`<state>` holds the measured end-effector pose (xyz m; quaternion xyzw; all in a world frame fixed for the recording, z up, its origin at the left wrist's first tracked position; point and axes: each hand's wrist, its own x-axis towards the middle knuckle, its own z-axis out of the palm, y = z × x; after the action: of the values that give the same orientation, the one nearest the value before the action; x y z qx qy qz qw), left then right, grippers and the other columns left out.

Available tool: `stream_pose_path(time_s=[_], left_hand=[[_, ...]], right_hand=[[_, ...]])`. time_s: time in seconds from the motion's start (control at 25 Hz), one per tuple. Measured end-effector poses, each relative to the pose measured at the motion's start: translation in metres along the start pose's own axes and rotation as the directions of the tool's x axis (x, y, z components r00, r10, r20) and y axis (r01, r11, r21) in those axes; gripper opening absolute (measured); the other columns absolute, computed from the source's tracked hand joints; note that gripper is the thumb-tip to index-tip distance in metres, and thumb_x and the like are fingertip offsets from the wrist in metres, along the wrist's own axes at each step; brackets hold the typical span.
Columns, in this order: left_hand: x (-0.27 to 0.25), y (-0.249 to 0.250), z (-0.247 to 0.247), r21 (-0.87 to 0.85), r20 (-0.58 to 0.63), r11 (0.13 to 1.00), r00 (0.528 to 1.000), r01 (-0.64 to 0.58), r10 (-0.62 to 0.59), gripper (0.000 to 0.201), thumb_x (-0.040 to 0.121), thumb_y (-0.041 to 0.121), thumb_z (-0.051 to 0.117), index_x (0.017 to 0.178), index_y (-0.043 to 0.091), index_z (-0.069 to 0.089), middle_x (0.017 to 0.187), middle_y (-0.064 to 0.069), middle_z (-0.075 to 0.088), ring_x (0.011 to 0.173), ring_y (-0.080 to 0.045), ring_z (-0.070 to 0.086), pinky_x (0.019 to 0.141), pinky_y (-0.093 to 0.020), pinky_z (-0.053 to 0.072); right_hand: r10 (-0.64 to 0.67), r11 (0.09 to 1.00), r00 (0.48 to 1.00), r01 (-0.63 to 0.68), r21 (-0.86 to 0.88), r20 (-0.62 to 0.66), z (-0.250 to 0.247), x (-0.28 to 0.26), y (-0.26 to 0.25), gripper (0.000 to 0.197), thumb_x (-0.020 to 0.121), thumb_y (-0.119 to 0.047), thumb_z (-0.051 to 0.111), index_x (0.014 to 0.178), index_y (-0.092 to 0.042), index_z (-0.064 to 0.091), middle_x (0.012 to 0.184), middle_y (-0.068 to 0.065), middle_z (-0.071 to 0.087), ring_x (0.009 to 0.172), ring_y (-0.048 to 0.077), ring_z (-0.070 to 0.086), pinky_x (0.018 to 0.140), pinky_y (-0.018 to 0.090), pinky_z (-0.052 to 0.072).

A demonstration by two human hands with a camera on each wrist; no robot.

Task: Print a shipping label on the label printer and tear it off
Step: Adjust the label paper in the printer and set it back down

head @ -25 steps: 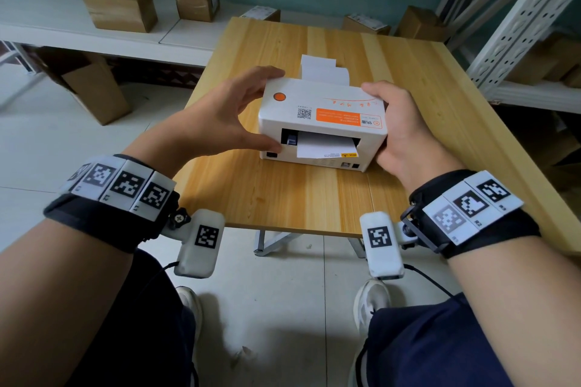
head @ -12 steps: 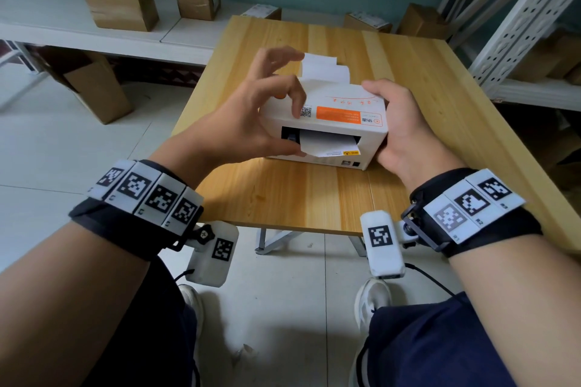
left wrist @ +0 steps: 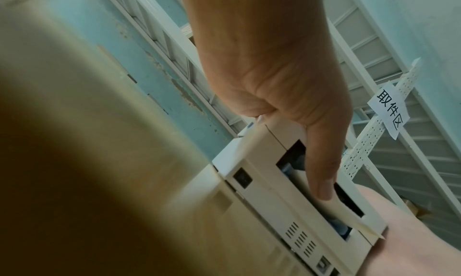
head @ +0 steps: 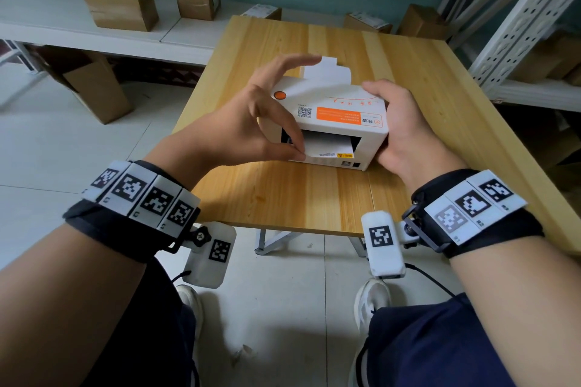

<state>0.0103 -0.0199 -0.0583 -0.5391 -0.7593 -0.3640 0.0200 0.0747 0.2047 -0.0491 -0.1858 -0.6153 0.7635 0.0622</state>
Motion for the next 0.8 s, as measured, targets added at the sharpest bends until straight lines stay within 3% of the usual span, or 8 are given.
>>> stream_pose_path(time_s=[0.24, 0.32, 0.44, 0.6, 0.72, 0.8], left_hand=[[-0.004, 0.000, 0.002, -0.012, 0.015, 1.000, 1.000, 0.023, -0.022, 0.014, 0.074, 0.028, 0.087, 0.080, 0.017, 0.082, 0.155, -0.012, 0.035, 0.149, -0.029, 0.028, 0.116, -0.053, 0.035], [-0.002, 0.001, 0.001, -0.124, -0.103, 0.992, 0.994, 0.027, -0.040, 0.031, 0.073, 0.030, 0.086, 0.090, 0.010, 0.070, 0.150, -0.016, 0.039, 0.147, -0.030, 0.033, 0.118, -0.054, 0.033], [-0.001, 0.001, -0.001, -0.391, -0.306, 0.919, 0.937, 0.038, -0.169, 0.052, 0.075, 0.027, 0.083, 0.105, 0.008, 0.045, 0.138, -0.019, 0.052, 0.139, -0.028, 0.048, 0.119, -0.050, 0.035], [-0.003, -0.012, 0.001, -0.351, -0.225, 0.914, 0.930, 0.201, -0.291, 0.068, 0.075, 0.033, 0.085, 0.125, 0.001, 0.051, 0.132, -0.015, 0.060, 0.130, -0.023, 0.057, 0.114, -0.048, 0.043], [-0.002, -0.016, -0.001, -0.295, -0.185, 0.905, 0.911, 0.305, -0.368, 0.074, 0.071, 0.050, 0.084, 0.132, 0.016, 0.060, 0.133, 0.000, 0.065, 0.132, -0.020, 0.056, 0.114, -0.047, 0.043], [-0.001, -0.016, -0.001, -0.291, -0.178, 0.903, 0.910, 0.315, -0.374, 0.076, 0.068, 0.052, 0.084, 0.132, 0.018, 0.062, 0.133, 0.002, 0.065, 0.131, -0.017, 0.057, 0.114, -0.044, 0.044]], right_hand=[[-0.007, 1.000, 1.000, 0.008, -0.021, 0.022, 0.000, 0.000, 0.001, 0.054, 0.097, -0.025, 0.053, 0.046, -0.024, 0.070, 0.073, 0.003, 0.075, 0.073, 0.020, 0.072, 0.085, 0.039, 0.050], [-0.003, 1.000, 1.000, 0.003, -0.018, 0.026, -0.001, 0.000, 0.001, 0.055, 0.097, -0.024, 0.052, 0.045, -0.022, 0.069, 0.070, 0.002, 0.074, 0.069, 0.019, 0.071, 0.080, 0.036, 0.050], [0.001, 1.000, 0.999, 0.000, -0.024, 0.036, -0.002, 0.000, 0.001, 0.053, 0.097, -0.026, 0.052, 0.048, -0.022, 0.070, 0.072, 0.004, 0.074, 0.068, 0.020, 0.071, 0.078, 0.036, 0.050], [-0.006, 0.999, 0.999, 0.007, -0.034, 0.036, -0.003, 0.000, 0.003, 0.054, 0.098, -0.025, 0.052, 0.048, -0.022, 0.071, 0.076, 0.004, 0.076, 0.073, 0.020, 0.073, 0.083, 0.038, 0.051], [-0.013, 0.999, 0.999, 0.014, -0.034, 0.044, -0.003, 0.000, 0.003, 0.054, 0.099, -0.026, 0.052, 0.048, -0.024, 0.072, 0.079, 0.004, 0.077, 0.076, 0.020, 0.074, 0.088, 0.040, 0.051], [-0.015, 0.999, 0.998, 0.017, -0.038, 0.056, -0.004, 0.001, 0.002, 0.053, 0.099, -0.027, 0.052, 0.050, -0.025, 0.073, 0.082, 0.004, 0.078, 0.079, 0.021, 0.074, 0.090, 0.042, 0.051]])
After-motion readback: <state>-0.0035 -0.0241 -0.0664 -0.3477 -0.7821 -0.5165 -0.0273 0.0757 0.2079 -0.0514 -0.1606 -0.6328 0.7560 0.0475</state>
